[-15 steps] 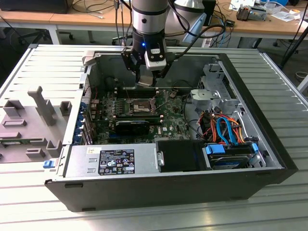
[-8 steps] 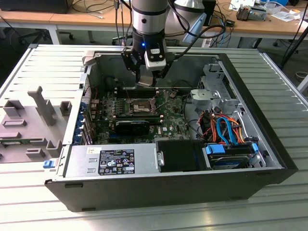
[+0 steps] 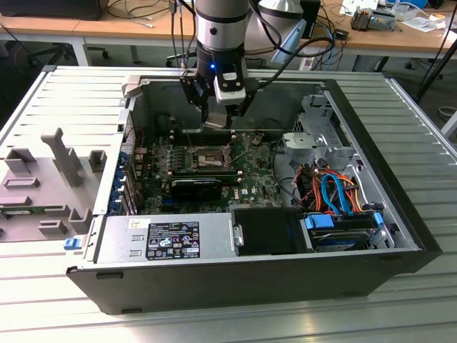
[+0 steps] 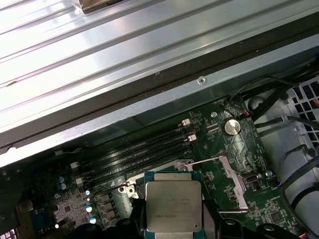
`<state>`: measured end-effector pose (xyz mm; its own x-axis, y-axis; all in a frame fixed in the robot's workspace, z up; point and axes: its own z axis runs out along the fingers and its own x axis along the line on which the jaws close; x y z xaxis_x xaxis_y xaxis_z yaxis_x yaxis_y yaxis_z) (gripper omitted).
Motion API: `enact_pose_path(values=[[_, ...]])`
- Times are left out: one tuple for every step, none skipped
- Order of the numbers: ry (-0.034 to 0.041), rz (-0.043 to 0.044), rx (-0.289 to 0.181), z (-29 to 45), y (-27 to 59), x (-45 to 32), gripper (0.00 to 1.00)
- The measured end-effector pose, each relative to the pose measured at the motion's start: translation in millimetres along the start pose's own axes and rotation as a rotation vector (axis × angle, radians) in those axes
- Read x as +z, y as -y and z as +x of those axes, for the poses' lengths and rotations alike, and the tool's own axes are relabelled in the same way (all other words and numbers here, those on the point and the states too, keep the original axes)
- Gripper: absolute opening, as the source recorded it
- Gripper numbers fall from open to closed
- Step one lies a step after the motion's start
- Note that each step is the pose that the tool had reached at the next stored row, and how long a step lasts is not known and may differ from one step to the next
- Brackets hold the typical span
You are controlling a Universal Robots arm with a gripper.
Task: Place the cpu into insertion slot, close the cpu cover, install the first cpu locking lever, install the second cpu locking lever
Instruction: 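Place the cpu into insertion slot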
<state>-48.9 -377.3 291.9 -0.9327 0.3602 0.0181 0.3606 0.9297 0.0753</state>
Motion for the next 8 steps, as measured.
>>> enact_pose_path(values=[[0.0001, 0.0000, 0.001, 0.0, 0.0, 0.0, 0.54], [0.0001, 0.0000, 0.001, 0.0, 0.0, 0.1, 0.54], [0.0002, -0.0001, 0.002, 0.0, 0.0, 0.1, 0.54], [0.0002, -0.0001, 0.003, 0.0, 0.0, 0.1, 0.54], [0.0003, -0.0001, 0.004, 0.0, 0.0, 0.1, 0.54], [0.0004, -0.0001, 0.005, 0.0, 0.0, 0.2, 0.54], [0.0004, -0.0002, 0.006, 0.0, 0.0, 0.2, 0.54], [0.0005, -0.0002, 0.007, 0.0, 0.0, 0.2, 0.54]])
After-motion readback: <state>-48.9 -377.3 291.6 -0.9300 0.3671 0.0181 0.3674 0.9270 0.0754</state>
